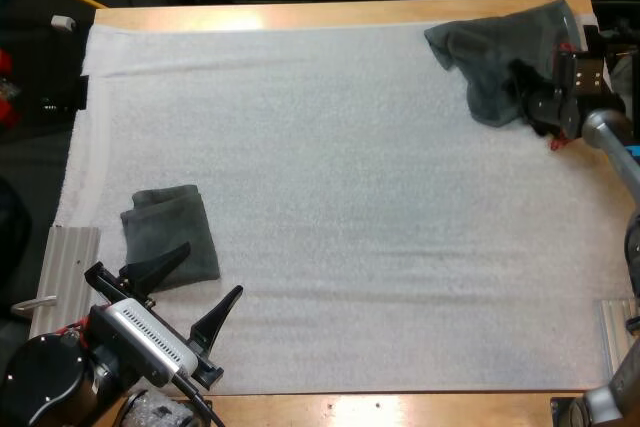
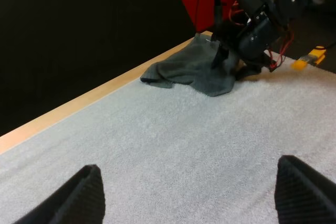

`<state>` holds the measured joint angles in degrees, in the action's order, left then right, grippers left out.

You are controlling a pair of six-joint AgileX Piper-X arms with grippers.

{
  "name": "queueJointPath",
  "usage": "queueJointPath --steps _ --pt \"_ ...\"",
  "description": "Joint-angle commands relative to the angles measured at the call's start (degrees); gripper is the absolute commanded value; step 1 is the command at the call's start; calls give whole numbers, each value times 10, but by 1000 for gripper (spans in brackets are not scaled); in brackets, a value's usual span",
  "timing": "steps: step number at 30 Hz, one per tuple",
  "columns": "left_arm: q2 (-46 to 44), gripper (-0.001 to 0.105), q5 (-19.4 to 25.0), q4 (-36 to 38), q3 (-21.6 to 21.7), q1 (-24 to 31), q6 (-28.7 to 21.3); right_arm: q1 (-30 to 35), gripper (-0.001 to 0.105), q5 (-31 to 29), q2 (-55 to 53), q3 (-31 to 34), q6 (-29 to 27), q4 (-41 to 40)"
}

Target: Pick towel from pile, fold and stack

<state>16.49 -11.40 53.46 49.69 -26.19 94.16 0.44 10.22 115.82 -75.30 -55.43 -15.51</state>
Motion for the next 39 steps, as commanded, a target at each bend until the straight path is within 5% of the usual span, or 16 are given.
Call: queueJointPath --steps 1,10,17,27,31,39 --pt "0 65 0 -10 3 -3 5 -1 46 7 1 -6 4 3" --pt "0 65 0 -15 3 -3 5 -1 0 9 8 -6 0 0" --pt "0 65 0 -15 3 -3 5 -14 0 50 -35 -7 -108 -17" --pt "0 65 0 -15 3 -3 5 -102 0 -102 -261 -7 -380 -124" --pt "0 65 0 -15 3 -3 5 -140 0 -156 -352 -7 -414 -163" --pt "0 65 0 -15 3 -3 5 -214 0 -162 -493 -7 -403 -281"
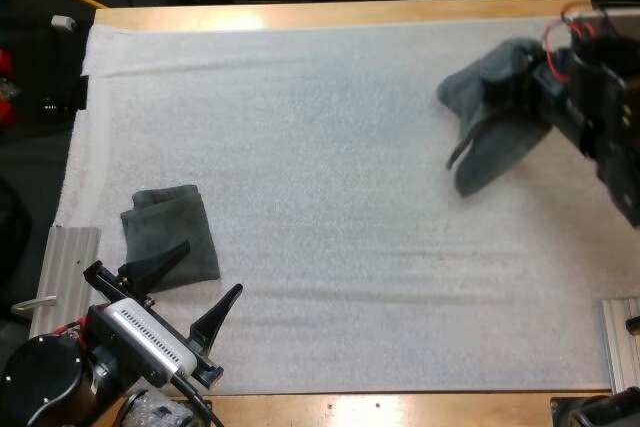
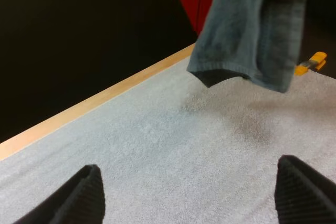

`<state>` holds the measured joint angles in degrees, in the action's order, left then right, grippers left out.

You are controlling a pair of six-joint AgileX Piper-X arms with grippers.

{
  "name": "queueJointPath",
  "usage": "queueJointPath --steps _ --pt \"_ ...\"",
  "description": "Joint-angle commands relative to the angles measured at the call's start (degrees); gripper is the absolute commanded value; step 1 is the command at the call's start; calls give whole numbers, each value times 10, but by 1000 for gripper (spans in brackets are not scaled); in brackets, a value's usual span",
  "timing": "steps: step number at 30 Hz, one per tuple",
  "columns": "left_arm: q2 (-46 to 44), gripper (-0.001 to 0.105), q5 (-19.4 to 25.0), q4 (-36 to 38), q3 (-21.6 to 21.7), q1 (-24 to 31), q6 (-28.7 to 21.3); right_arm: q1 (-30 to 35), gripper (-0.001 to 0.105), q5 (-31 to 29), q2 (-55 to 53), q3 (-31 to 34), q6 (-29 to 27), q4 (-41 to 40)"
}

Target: Pick towel from pile, fold and stack

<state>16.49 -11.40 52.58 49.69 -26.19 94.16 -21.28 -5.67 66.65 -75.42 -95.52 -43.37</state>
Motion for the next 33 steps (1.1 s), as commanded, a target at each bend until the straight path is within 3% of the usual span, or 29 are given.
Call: queueJointPath --steps 1,5,10,14,19,24,29,32,33 --pt "0 65 0 -7 3 -3 5 -10 0 -3 -17 -6 2 -28" --pt "0 65 0 -6 3 -3 5 -58 0 -3 -65 -6 24 -94" --pt "0 65 0 -6 3 -3 5 -147 0 4 -124 -6 100 -154" --pt "0 65 0 -6 3 -3 5 -218 0 35 -148 -6 174 -155" --pt "0 65 0 -6 3 -3 5 -298 0 13 -145 4 242 -156" --pt "0 65 0 -6 3 -3 5 -284 0 -12 -87 51 251 -151" --pt "0 65 0 -6 3 -3 5 -218 0 -33 9 103 238 -112" --pt "0 65 0 -6 3 -3 5 -154 4 -9 85 111 238 -84" --pt "0 65 0 -6 3 -3 5 -128 12 28 109 108 238 -71"
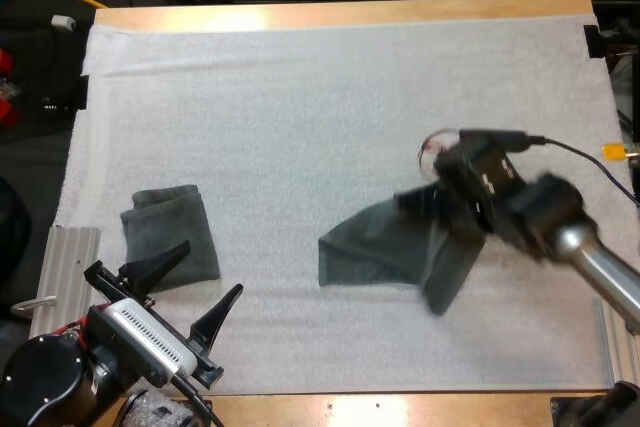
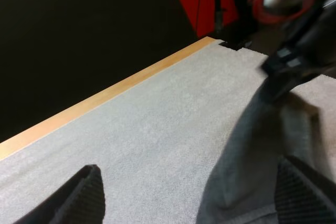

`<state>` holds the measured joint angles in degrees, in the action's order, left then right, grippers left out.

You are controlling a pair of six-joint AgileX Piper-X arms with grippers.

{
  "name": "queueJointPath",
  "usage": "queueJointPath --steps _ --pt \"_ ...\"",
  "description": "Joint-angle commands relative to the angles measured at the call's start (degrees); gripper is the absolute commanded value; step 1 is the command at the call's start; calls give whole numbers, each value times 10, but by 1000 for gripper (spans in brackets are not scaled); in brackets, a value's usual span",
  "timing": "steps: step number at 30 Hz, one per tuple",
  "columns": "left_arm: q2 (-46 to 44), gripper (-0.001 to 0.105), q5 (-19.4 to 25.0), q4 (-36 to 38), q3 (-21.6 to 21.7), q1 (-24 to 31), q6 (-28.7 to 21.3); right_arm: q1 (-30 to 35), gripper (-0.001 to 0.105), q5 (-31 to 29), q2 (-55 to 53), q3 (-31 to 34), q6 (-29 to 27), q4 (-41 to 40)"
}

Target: Pick towel from pile, fold and stack

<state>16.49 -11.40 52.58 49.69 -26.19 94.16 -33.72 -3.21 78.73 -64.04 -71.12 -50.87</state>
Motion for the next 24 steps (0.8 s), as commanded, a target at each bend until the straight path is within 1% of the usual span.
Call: queueJointPath --steps 1,2,3,4,6,8,11,13,15,18,22,24 --pt "0 65 0 -6 3 -3 5 19 23 32 5 -8 -6 19" --pt "0 65 0 -6 3 -3 5 29 31 46 9 -10 -6 26" --pt "0 65 0 -5 3 -3 5 45 44 56 18 -13 -6 36" --pt "0 65 0 -2 3 -3 5 57 59 56 21 -17 -6 44" --pt "0 65 0 1 3 -3 5 71 74 54 18 -22 -13 53" --pt "0 65 0 1 3 -3 5 83 73 45 9 -26 -13 51" --pt "0 65 0 1 3 -3 5 86 64 41 -17 -27 -23 43" --pt "0 65 0 1 3 -3 5 79 58 38 -45 -27 -38 15" --pt "0 65 0 1 3 -3 5 74 55 38 -70 -27 -51 -20" --pt "0 65 0 3 2 -3 5 66 54 32 -112 -27 -63 -75" --pt "0 65 0 3 2 -3 5 53 54 4 -176 -25 -63 -146" --pt "0 65 0 3 2 -3 5 50 54 4 -205 -25 -63 -173"
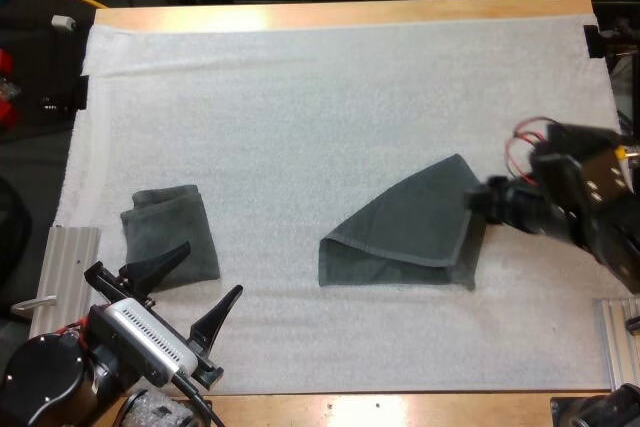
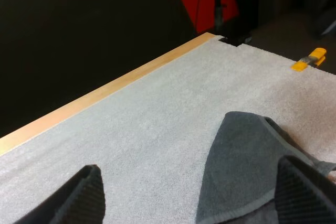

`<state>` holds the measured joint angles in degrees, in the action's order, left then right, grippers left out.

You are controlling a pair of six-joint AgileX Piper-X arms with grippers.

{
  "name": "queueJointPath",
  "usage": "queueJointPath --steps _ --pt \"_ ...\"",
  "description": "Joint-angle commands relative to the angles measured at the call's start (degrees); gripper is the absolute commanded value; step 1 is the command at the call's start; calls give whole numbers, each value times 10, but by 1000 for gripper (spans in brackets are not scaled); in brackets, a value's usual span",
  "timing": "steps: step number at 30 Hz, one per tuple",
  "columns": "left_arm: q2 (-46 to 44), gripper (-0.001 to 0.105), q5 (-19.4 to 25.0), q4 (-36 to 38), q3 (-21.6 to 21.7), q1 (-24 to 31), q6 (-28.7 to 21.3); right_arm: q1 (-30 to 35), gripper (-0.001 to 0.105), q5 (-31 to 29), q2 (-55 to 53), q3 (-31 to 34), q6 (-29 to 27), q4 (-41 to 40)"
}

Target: Pick towel from pile, fold and stack

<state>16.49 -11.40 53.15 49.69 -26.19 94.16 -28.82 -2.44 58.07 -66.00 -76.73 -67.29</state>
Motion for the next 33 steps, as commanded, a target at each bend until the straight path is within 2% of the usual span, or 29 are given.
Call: queueJointPath --steps 1,10,15,18,22,28,33 --pt "0 65 0 -3 2 -3 5 -2 54 -4 -15 -5 -5 -24" --pt "0 65 0 4 2 -3 11 -2 54 2 -92 -5 20 -123" --pt "0 65 0 73 2 -3 11 -2 54 44 -96 0 21 -152" --pt "0 65 -17 118 -2 -3 11 -2 54 64 -96 26 37 -124" --pt "2 65 -26 158 -14 -3 11 -2 54 104 -96 103 71 -57" --pt "7 65 -42 177 -25 -3 11 -2 54 112 -96 233 152 63" --pt "7 65 -54 177 -25 -3 11 -2 54 117 -96 311 211 165"
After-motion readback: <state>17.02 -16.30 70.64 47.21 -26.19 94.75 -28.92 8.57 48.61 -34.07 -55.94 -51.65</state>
